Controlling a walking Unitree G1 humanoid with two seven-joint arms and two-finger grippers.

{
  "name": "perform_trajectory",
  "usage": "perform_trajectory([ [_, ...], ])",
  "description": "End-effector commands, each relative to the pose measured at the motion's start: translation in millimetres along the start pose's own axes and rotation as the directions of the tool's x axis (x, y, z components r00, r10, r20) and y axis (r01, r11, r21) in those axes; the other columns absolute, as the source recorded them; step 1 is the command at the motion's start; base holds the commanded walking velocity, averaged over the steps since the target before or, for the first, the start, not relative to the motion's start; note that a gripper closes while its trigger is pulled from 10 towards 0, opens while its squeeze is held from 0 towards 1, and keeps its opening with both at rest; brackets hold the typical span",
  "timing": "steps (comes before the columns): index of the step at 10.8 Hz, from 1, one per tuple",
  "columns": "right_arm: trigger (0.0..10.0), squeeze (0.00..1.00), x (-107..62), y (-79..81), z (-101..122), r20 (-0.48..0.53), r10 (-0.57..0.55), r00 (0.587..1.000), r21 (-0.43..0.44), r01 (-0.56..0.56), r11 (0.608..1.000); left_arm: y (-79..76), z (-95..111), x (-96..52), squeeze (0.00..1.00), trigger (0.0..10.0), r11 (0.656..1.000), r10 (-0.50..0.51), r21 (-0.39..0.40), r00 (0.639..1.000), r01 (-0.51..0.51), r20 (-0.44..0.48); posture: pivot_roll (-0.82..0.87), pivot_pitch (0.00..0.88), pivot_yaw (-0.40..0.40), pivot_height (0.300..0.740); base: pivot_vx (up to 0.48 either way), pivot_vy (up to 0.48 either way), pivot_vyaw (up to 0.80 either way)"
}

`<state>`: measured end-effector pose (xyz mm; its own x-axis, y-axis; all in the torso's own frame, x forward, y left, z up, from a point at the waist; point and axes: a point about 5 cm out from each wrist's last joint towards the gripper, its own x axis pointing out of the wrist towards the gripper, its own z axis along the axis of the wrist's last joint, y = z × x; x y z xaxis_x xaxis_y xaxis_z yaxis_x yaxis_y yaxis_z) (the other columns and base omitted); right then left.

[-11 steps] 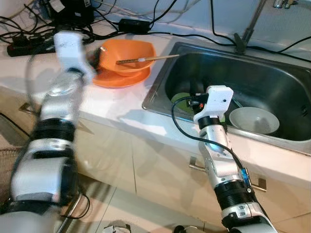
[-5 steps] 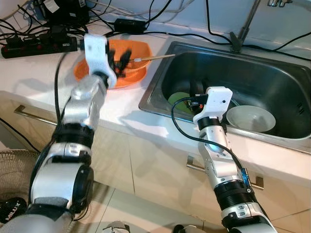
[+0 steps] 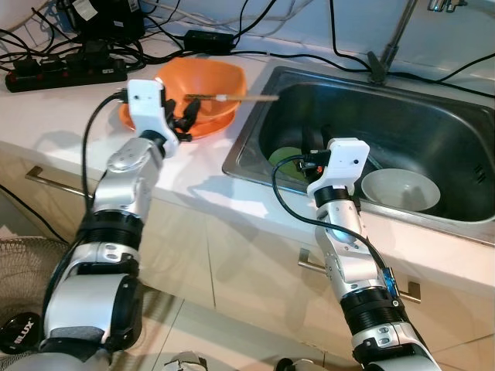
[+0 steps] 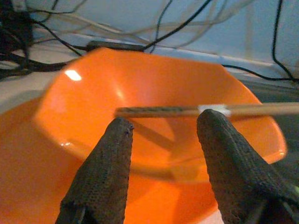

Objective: Kitchen organization

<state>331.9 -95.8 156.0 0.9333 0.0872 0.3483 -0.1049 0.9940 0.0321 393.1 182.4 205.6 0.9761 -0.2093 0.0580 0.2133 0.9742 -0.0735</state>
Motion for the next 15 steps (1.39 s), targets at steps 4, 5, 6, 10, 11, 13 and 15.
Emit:
perform_trajectory([
  [4,10.0,0.0,2.5,-0.3,2,0.009,-0.001,1.0,-0.003,0.001,1.0,21.4,16,-8.1,0.0,10.0,0.996,0.079,0.031,0.996,-0.08,0.042,0.11,0.041,-0.021,0.74,0.0,0.0,0.0],
  [5,10.0,0.0,2.7,-0.2,2,0.01,-0.002,1.0,-0.003,0.002,1.0,26.1,20,-9.1,0.0,10.0,0.995,0.092,0.04,0.995,-0.094,0.049,0.11,0.04,-0.021,0.74,0.0,0.0,0.0],
  [6,10.0,0.0,2.8,-0.2,2,0.01,-0.002,1.0,-0.003,0.002,1.0,30.7,20,-10.5,0.0,10.0,0.993,0.11,0.046,0.993,-0.112,0.047,0.11,0.041,-0.02,0.74,0.0,0.0,0.0],
  [10,10.0,0.0,2.5,-0.2,1,0.004,-0.001,1.0,-0.003,0.001,1.0,-14.5,22,-0.4,0.0,10.0,0.996,-0.086,-0.008,0.993,0.087,0.076,0.11,0.043,-0.024,0.74,0.0,0.0,0.0],
  [11,10.0,0.0,2.6,-1.0,0,0.003,-0.002,1.0,-0.005,0.002,1.0,-18.7,19,1.5,0.0,10.0,0.995,-0.098,-0.028,0.993,0.1,0.066,0.11,0.043,-0.024,0.74,0.0,0.0,0.0],
  [13,10.0,0.0,2.3,-1.6,0,0.002,-0.005,1.0,-0.007,0.005,1.0,-25.1,11,4.1,0.0,10.0,0.992,-0.102,-0.067,0.994,0.105,0.046,0.11,0.043,-0.022,0.74,0.0,0.0,0.0],
  [15,10.0,0.0,1.8,-0.6,0,0.002,-0.006,1.0,-0.005,0.006,1.0,-22.9,3,4.3,0.0,10.0,0.992,-0.075,-0.098,0.997,0.076,0.016,0.1,0.046,-0.02,0.74,0.0,0.0,0.0],
])
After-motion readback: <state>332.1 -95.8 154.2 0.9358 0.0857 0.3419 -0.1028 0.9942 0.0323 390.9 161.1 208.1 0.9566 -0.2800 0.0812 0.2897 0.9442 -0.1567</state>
